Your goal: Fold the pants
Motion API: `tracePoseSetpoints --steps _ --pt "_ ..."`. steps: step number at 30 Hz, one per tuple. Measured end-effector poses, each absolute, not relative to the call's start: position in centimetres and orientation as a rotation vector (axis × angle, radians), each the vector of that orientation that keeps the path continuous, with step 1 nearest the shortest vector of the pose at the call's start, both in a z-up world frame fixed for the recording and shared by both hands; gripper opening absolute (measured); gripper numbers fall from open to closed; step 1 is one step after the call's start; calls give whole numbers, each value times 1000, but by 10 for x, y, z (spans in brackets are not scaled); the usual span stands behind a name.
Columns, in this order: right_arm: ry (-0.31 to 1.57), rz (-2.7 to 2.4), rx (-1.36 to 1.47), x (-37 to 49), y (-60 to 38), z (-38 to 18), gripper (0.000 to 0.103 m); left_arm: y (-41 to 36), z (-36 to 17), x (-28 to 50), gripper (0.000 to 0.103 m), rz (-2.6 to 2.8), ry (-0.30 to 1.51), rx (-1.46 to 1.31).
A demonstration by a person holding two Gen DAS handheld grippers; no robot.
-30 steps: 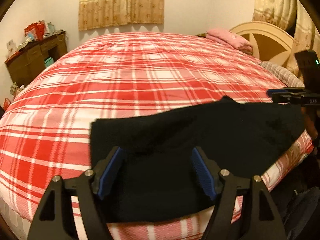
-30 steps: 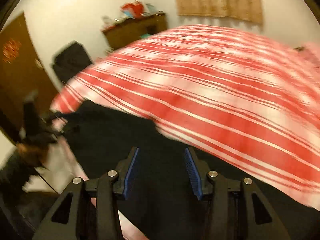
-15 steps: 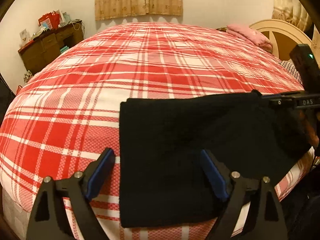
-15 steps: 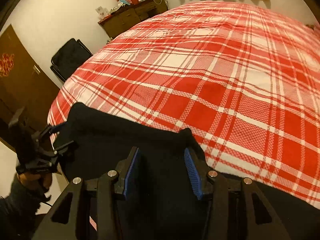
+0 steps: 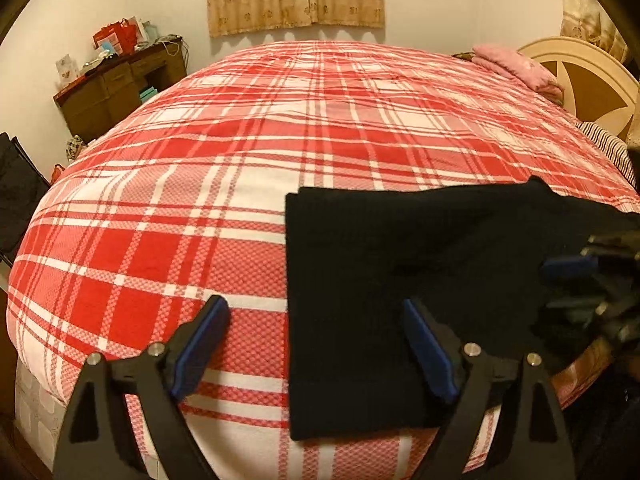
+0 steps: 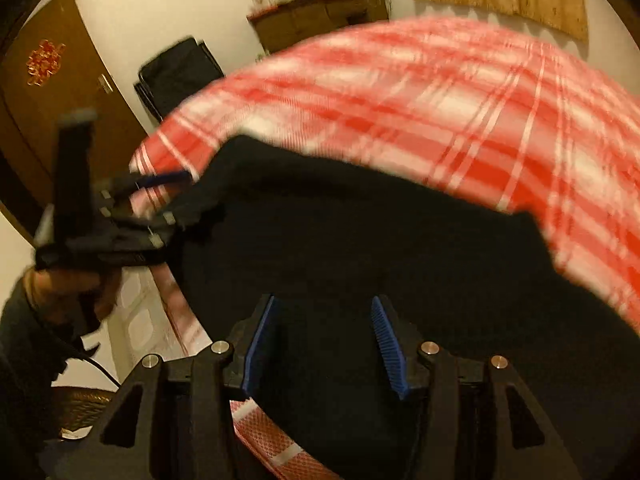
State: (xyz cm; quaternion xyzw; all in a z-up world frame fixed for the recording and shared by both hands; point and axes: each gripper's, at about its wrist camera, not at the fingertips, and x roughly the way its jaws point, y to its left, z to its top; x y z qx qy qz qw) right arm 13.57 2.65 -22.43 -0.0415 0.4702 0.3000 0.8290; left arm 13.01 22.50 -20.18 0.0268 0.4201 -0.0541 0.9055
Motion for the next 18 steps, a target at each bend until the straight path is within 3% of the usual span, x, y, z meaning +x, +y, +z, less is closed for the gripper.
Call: tracePoseSetpoints --steps 18 --pt "876 440 -93 128 -8 -207 56 211 -167 117 91 -120 781 51"
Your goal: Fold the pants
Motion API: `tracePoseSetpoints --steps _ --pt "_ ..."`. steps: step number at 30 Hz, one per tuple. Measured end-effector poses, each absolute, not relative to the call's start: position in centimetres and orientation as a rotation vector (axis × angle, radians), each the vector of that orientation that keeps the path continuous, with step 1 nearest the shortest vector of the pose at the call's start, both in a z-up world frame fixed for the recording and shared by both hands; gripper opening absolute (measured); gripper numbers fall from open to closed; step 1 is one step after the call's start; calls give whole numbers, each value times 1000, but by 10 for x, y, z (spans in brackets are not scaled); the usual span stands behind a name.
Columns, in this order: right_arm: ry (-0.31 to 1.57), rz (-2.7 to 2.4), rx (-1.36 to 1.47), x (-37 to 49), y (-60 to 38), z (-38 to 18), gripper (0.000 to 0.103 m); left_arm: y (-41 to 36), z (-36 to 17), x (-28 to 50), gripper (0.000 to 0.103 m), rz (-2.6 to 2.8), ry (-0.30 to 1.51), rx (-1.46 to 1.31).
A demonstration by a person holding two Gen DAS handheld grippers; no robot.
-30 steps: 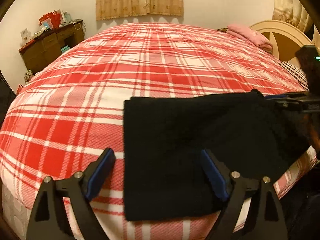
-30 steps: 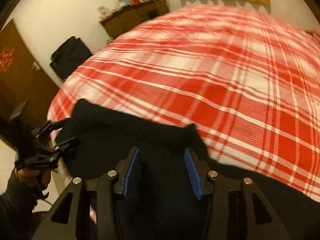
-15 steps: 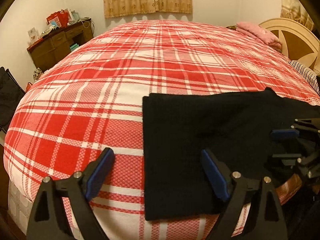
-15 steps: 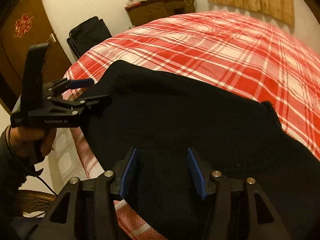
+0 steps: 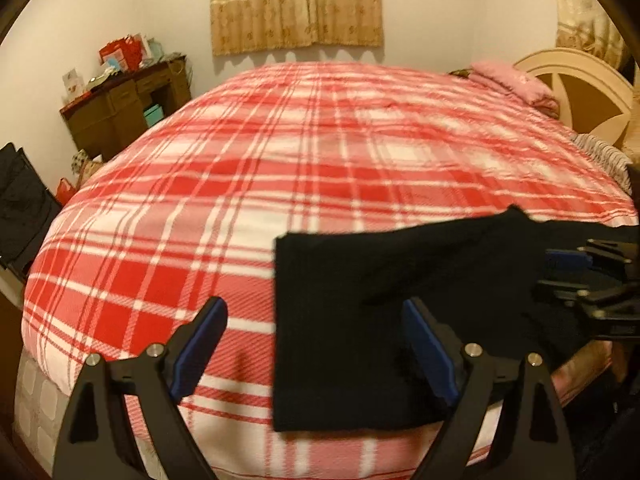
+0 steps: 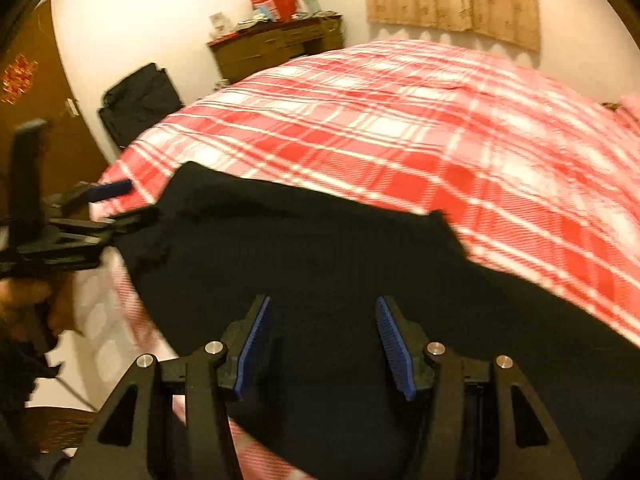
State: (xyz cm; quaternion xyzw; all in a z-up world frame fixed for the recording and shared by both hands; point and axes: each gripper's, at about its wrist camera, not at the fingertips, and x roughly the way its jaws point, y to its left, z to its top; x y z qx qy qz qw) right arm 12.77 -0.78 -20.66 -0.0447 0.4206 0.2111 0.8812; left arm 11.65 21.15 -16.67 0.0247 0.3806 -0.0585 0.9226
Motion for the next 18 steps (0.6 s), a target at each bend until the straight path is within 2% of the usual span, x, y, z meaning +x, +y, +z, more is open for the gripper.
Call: tracePoseSetpoints --steps 4,11,18 --pt "866 377 -144 128 -15 -212 56 192 -161 109 91 -219 749 27" --pt "874 384 -159 127 -19 -216 56 165 -194 114 91 -263 856 92" --pt "812 288 -19 110 -116 -175 56 138 -170 111 91 -293 829 123"
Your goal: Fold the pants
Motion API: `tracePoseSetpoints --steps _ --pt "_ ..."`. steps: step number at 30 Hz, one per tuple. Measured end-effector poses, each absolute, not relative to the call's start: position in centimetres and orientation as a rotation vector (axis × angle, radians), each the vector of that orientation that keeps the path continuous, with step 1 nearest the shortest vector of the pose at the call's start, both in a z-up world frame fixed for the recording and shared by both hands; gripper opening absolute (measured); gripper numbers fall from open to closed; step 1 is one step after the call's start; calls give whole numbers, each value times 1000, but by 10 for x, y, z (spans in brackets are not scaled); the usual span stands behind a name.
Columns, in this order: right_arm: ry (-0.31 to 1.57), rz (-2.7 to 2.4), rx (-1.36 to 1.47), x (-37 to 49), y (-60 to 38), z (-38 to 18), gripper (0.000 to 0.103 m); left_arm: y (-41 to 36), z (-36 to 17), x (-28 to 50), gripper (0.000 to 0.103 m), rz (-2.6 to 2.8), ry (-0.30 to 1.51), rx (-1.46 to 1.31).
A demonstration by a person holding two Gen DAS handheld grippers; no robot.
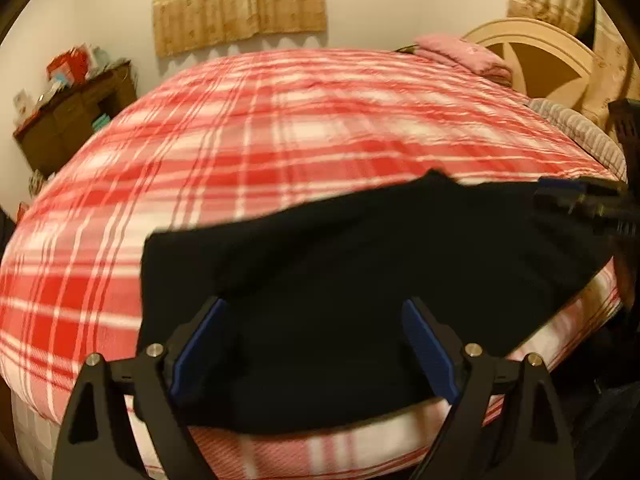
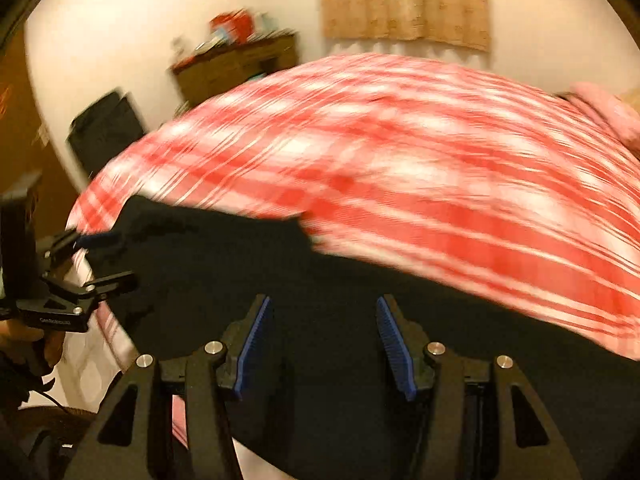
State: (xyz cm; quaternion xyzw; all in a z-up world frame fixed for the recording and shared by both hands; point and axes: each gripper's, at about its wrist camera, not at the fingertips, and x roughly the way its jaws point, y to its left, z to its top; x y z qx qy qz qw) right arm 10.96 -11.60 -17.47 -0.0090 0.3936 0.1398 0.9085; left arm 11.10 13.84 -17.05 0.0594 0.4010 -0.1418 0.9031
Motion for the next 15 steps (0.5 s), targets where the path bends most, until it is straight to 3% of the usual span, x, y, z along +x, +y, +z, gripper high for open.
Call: tracePoseSetpoints --steps 7,15 --pt "685 -20 165 51 -284 -127 56 51 -138 121 91 -493 799 158" --pt "585 -407 353 -28 -456 -115 56 -79 -133 142 91 -720 815 237"
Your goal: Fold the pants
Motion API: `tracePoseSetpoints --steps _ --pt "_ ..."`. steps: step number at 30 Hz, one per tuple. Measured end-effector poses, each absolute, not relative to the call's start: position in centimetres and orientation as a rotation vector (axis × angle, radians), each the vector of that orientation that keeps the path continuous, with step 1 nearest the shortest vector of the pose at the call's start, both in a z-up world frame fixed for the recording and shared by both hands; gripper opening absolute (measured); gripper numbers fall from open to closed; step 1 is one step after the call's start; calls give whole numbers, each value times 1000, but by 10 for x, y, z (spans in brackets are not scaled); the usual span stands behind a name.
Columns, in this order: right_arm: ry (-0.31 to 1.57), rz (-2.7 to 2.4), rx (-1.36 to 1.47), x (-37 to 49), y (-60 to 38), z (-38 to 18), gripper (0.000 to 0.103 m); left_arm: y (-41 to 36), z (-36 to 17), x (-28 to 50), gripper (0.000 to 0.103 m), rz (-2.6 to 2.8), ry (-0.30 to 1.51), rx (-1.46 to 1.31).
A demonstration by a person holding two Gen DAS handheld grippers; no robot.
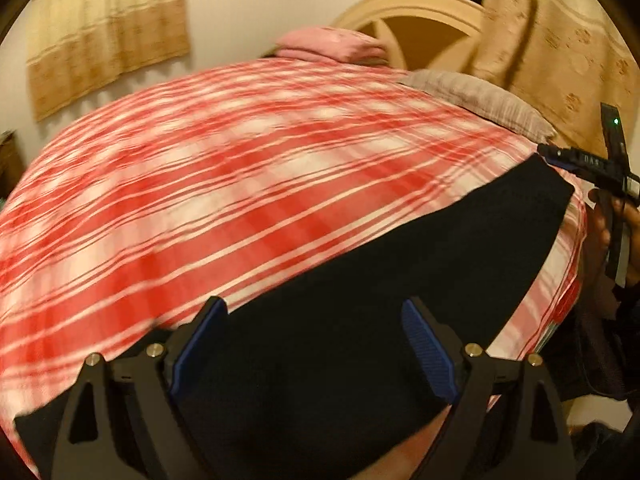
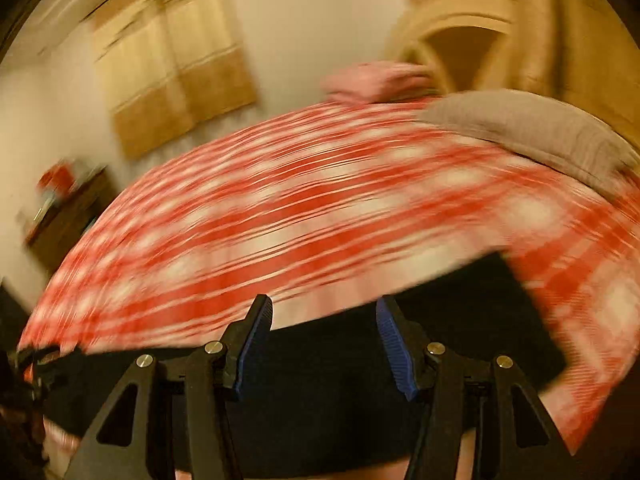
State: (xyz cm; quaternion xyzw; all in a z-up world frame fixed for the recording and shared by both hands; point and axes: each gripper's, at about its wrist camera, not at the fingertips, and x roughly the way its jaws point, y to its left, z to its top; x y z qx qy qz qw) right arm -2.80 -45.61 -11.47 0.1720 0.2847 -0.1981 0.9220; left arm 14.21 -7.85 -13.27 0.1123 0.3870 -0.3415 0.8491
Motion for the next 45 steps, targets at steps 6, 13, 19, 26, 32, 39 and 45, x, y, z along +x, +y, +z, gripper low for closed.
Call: tracePoseSetpoints --steps 6,13,19,26,32,39,45 --pt "576 -539 503 -73 -531 -117 56 -157 -144 131 91 -848 852 258" --pt "654 -537 534 -89 -558 -138 56 -195 -182 125 91 -848 964 305" --pt "657 -501 542 -92 -571 -156 31 -196 -184 114 97 -843 917 336" --pt "616 -505 539 -98 -574 -150 24 -184 -170 117 97 -825 896 278" --pt "544 -539 627 -112 -589 -149 25 -178 -183 127 97 -784 932 259" --pt "548 -421 511 -77 -556 -133 26 -185 -184 123 97 -771 920 276" --pt "619 -393 586 -69 -576 -149 27 -176 -182 121 97 -756 906 277"
